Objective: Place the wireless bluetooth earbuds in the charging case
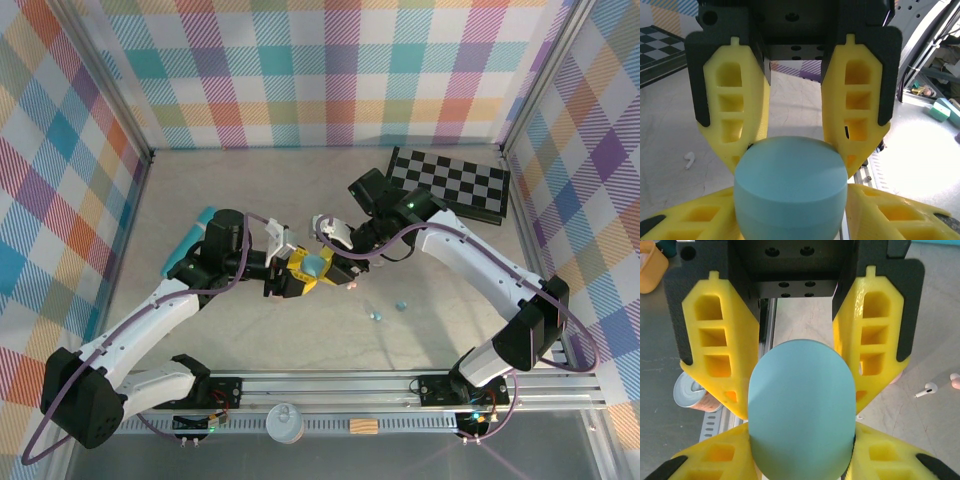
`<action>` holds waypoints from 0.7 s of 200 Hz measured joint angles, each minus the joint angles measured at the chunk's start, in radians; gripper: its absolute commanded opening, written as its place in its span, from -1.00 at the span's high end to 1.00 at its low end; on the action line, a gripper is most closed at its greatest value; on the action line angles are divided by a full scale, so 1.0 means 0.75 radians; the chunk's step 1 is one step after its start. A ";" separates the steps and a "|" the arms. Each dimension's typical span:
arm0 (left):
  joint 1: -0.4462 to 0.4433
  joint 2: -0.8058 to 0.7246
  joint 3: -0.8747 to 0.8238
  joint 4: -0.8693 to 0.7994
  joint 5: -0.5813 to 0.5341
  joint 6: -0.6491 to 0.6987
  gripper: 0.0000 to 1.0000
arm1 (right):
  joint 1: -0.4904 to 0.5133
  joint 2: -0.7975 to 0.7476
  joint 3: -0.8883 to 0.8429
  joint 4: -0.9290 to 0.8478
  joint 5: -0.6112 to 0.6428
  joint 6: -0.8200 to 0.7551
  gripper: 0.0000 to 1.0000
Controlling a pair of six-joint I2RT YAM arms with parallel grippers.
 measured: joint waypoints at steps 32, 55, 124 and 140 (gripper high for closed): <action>0.000 -0.005 0.000 0.016 0.003 0.001 -0.03 | 0.000 -0.001 -0.012 -0.015 0.001 0.000 0.57; 0.000 -0.008 0.000 0.035 0.009 0.001 -0.02 | 0.000 -0.001 -0.014 -0.031 0.005 0.000 0.58; 0.000 -0.008 0.000 0.036 0.036 0.002 -0.24 | -0.004 -0.006 -0.015 -0.029 0.010 0.001 0.58; 0.000 -0.008 0.000 0.036 0.038 0.002 -0.24 | -0.005 -0.020 -0.015 -0.023 0.010 0.001 0.58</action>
